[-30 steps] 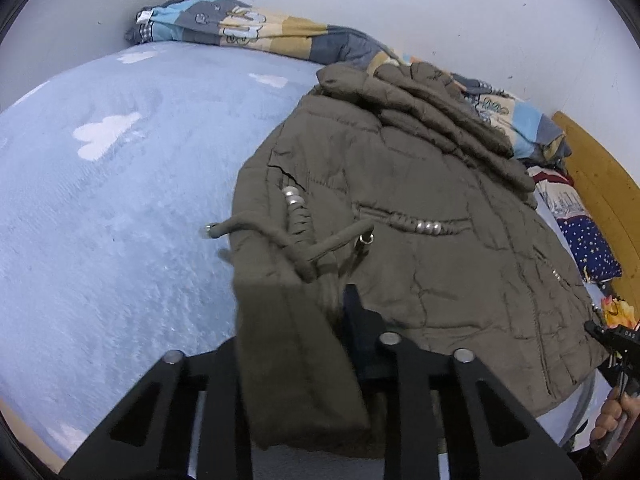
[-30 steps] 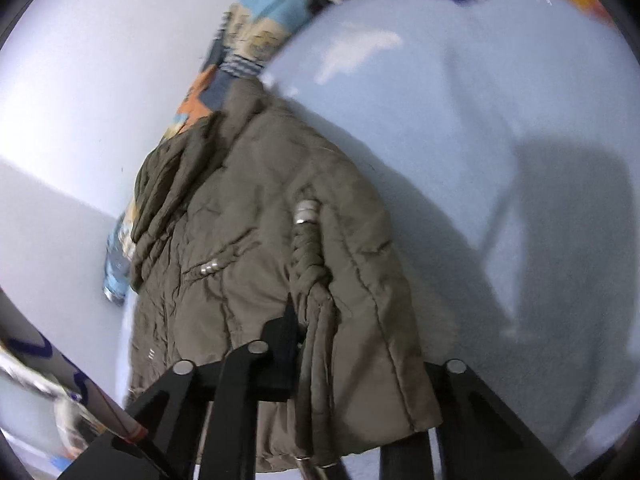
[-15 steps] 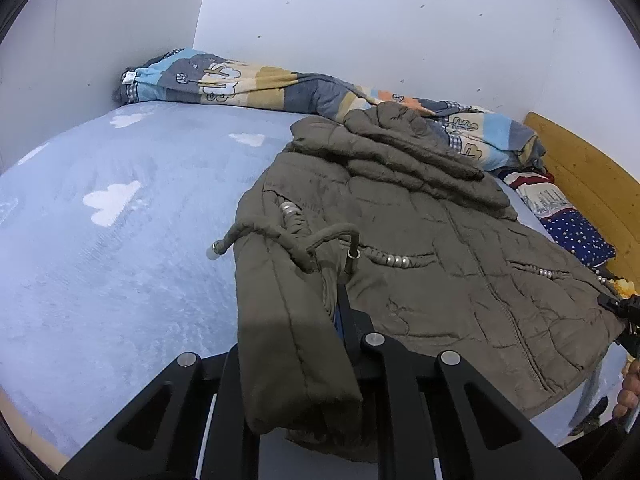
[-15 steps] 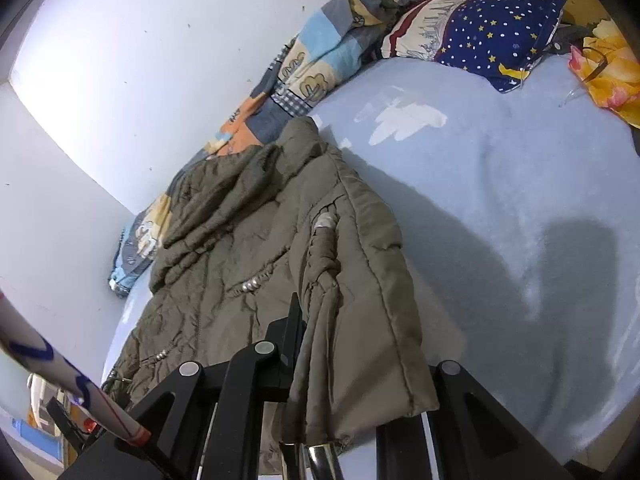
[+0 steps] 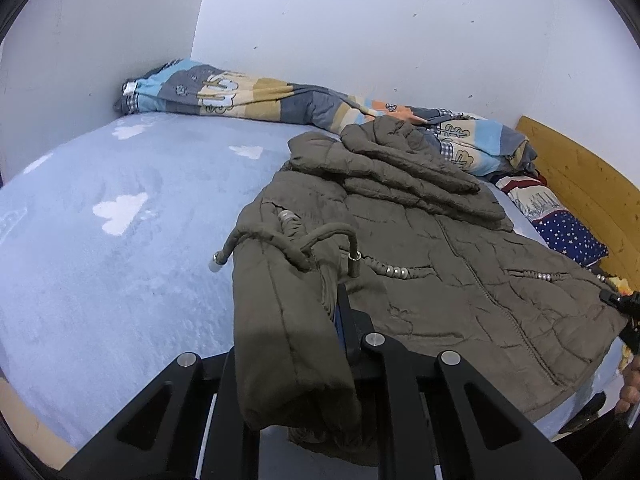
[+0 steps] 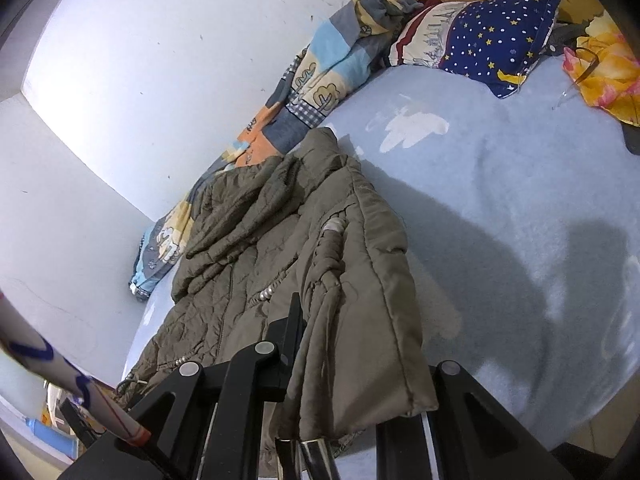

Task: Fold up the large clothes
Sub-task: 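Lay the held hem over the jacket body with both grippers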

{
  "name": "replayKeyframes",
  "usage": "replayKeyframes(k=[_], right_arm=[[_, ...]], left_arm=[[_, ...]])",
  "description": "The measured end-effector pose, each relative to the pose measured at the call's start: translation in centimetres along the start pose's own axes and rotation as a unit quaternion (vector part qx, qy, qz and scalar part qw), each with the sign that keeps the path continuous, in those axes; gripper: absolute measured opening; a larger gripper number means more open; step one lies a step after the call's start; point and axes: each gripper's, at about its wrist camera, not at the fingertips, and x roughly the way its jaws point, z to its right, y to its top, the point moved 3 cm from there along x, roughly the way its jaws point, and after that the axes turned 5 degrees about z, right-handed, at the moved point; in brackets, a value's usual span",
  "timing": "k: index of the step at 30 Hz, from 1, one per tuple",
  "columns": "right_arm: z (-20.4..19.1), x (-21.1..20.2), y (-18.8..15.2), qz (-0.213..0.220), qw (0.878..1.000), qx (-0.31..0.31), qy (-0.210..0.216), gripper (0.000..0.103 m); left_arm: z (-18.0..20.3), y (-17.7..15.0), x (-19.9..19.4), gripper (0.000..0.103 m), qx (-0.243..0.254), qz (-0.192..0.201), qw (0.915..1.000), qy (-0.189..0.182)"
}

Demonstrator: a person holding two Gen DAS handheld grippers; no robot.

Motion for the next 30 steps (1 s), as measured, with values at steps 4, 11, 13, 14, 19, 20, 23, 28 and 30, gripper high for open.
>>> replayKeyframes(k=[4,11,13,14,19,20,23,28,30], right_arm=[[-0.7,0.0,0.3,0.001,1.0,-0.013,0.007,0.014],[-1.7,0.0,1.7,0.004,1.0,-0.02,0.021,0.014],[-2.0,0.0,2.2,0.005,0.999,-0.018,0.026,0.014],[-2.2,0.0,2.5,0.006,0.999,-0.018,0.029,0.014],[-3.4,0.0,4.1,0.013,0.999,-0.027,0.038,0.014],[-3.7,0.0,4.4,0.014,0.999,-0.028,0.04,0.014],[-4.3,0.0,5.1,0.018,0.998,-0.033,0.043,0.014],[-4.8,0.3,6.1,0.02,0.998,-0.031,0.05,0.014],[-5.0,0.4,6.4,0.021,0.998,-0.032,0.052,0.014]], left_arm=[[0.4,0.6,-0.2,0.014,0.004,0.007,1.0,-0.002],[0.8,2.3,-0.5,0.014,0.008,0.017,0.9998,-0.006],[0.9,3.0,-0.6,0.014,0.007,0.02,0.9997,-0.008],[0.9,3.2,-0.6,0.014,0.005,0.021,0.9997,-0.009],[1.1,4.8,-0.6,0.014,0.001,0.027,0.9996,-0.007],[1.1,4.9,-0.6,0.014,0.001,0.028,0.9996,-0.006],[1.2,5.5,-0.6,0.014,0.0,0.03,0.9995,-0.004],[1.3,6.1,-0.6,0.014,0.0,0.031,0.9995,-0.005],[1.3,6.3,-0.6,0.014,0.0,0.032,0.9995,-0.004]])
